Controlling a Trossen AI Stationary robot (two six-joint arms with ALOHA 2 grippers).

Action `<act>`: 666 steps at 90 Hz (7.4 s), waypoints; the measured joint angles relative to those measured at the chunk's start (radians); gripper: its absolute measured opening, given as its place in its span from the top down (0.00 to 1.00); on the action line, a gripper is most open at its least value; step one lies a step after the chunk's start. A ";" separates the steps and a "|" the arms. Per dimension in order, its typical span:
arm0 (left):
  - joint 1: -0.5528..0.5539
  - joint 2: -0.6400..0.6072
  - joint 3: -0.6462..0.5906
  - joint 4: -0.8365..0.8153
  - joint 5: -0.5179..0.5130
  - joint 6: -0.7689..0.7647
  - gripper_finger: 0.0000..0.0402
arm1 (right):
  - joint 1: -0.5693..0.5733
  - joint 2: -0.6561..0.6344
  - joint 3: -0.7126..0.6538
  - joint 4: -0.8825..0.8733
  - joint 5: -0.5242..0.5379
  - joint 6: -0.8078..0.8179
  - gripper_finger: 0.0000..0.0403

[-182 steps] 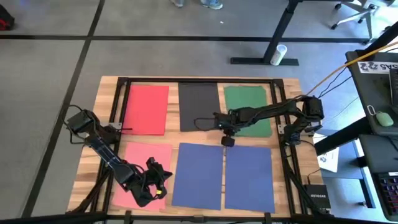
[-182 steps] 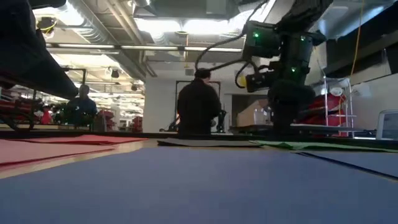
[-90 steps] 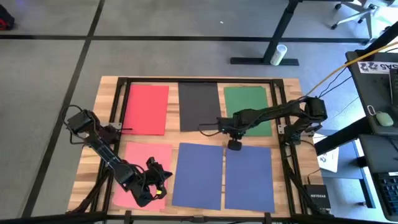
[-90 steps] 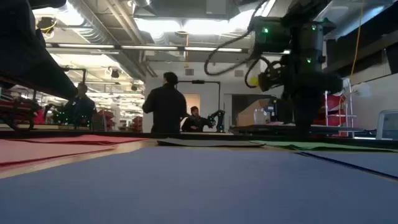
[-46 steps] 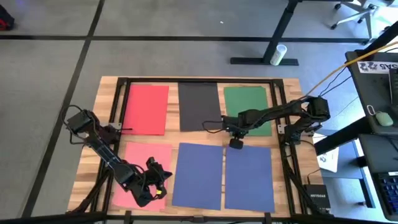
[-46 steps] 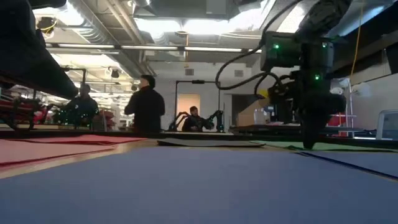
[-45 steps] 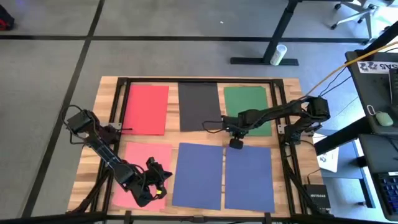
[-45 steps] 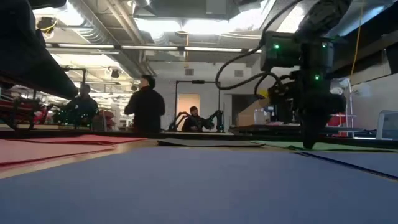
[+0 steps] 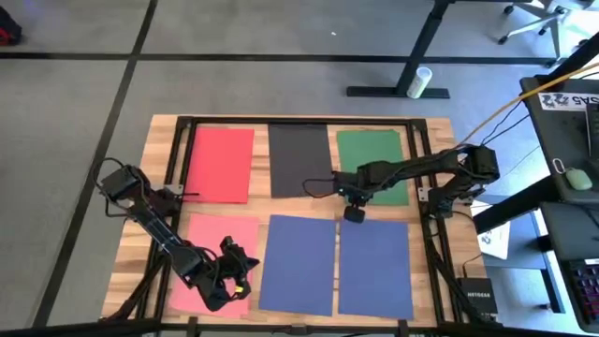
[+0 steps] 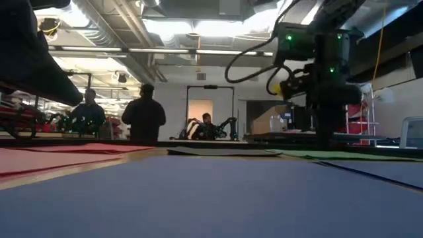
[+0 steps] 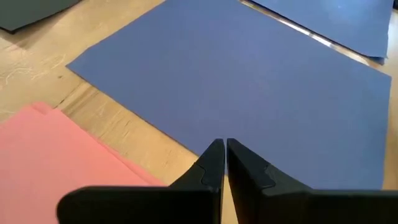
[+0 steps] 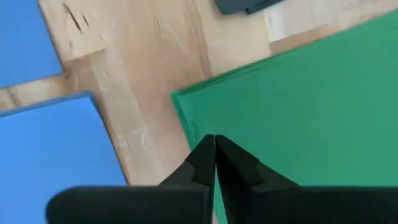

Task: Organize paper
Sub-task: Stack the green paper on the stacked green paper, then stack the left blue paper on the stacked blue paper

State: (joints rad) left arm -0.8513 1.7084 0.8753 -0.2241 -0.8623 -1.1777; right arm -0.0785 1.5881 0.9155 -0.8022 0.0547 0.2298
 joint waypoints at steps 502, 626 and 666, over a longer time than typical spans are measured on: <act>-0.063 0.002 0.005 0.058 0.185 -0.051 1.00 | 0.716 0.638 0.921 0.062 0.003 0.270 1.00; -0.064 0.002 0.005 0.057 0.187 -0.057 1.00 | 0.916 0.609 0.790 -0.084 0.000 0.549 1.00; -0.064 0.002 0.005 0.056 0.187 -0.056 1.00 | 0.917 0.609 0.790 -0.091 -0.003 0.583 0.73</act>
State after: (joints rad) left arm -0.9154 1.7103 0.8803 -0.1677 -0.6750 -1.2341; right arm 0.8383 2.1971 1.7054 -0.8928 0.0516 0.8133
